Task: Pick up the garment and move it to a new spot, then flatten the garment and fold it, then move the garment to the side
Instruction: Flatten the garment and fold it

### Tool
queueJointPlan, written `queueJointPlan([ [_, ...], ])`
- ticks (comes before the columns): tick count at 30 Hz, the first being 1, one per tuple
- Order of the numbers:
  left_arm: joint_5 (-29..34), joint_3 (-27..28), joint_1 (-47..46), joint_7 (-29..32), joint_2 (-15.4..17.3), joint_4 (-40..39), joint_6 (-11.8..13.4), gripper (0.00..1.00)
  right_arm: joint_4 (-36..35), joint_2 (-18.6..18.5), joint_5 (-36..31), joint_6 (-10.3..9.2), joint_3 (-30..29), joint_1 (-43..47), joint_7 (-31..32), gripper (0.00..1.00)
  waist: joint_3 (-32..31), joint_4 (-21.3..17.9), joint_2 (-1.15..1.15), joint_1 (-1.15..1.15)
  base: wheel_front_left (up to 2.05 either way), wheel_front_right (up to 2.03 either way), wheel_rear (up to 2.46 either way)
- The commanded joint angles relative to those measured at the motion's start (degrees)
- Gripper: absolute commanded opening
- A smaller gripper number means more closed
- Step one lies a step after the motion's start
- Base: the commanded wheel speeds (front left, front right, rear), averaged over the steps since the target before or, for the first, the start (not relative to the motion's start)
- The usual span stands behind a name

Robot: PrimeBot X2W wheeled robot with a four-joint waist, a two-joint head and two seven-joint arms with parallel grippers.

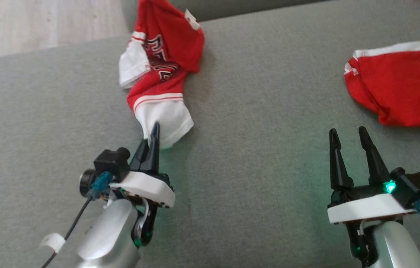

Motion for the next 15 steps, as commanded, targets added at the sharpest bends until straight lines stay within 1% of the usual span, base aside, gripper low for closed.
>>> queueJointPlan([
  [1,1.1,2.0,-1.7,-1.2,1.8,-2.8,0.4,0.00,-1.5,-0.3,0.3,-0.04,1.1,-0.9,-0.6,1.00,-1.7,1.7,0.00,0.00,0.00,0.00,0.00],
  [7,4.5,2.6,1.2,-2.3,5.2,-10.6,1.6,0.00,-0.8,-0.3,0.6,-0.04,0.8,0.5,-0.6,1.00,-5.2,5.9,0.00,0.00,0.00,0.00,0.00],
  [12,7.1,3.1,4.4,-2.4,9.6,-17.8,2.8,0.00,-0.4,-0.3,1.2,-0.04,1.1,1.4,-0.6,1.00,-7.1,9.5,0.00,0.00,0.00,0.00,0.00],
  [15,7.6,3.0,6.6,-0.1,12.4,-20.8,3.2,0.00,-0.3,-0.3,1.4,-0.04,1.4,1.6,-0.6,1.00,-7.8,11.4,0.00,0.00,0.00,0.00,0.00],
])
